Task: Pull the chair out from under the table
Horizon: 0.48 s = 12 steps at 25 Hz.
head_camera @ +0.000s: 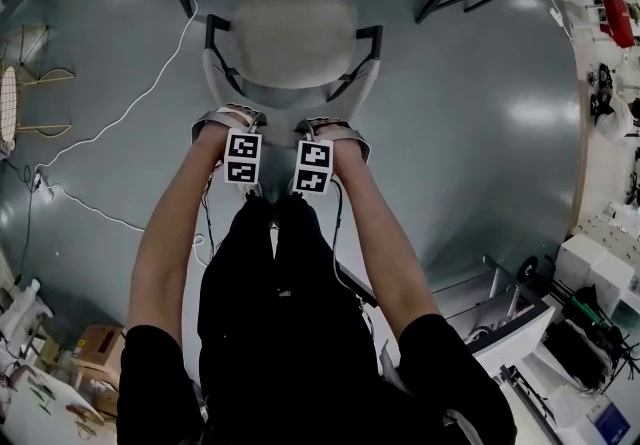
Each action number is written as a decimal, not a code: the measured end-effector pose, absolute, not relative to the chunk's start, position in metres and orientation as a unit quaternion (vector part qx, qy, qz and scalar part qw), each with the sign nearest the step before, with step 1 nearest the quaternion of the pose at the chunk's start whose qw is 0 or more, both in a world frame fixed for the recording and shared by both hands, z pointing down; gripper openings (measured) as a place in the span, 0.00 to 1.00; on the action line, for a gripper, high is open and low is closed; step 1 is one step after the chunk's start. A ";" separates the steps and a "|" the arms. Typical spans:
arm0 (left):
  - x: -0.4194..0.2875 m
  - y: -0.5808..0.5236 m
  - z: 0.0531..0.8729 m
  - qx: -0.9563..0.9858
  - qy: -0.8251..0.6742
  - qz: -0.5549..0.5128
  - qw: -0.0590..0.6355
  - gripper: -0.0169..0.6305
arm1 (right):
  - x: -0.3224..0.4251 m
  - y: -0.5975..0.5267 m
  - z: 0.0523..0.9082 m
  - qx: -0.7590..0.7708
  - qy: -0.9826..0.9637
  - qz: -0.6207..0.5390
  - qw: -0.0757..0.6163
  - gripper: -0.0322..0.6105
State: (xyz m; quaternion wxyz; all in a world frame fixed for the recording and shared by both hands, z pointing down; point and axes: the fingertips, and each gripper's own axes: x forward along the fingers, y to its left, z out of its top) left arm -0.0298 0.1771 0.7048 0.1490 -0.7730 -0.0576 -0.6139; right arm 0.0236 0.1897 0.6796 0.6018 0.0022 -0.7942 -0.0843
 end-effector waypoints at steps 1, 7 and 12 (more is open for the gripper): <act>-0.030 0.179 0.705 -0.773 -0.058 -0.614 0.149 0.16 | 0.023 0.191 0.680 0.002 -0.794 -0.083 0.602 0.17; -0.031 0.186 0.704 -0.772 -0.060 -0.614 0.151 0.16 | 0.022 0.199 0.678 0.005 -0.795 -0.080 0.601 0.17; -0.030 0.193 0.705 -0.772 -0.060 -0.615 0.150 0.16 | 0.023 0.206 0.680 0.003 -0.795 -0.079 0.602 0.17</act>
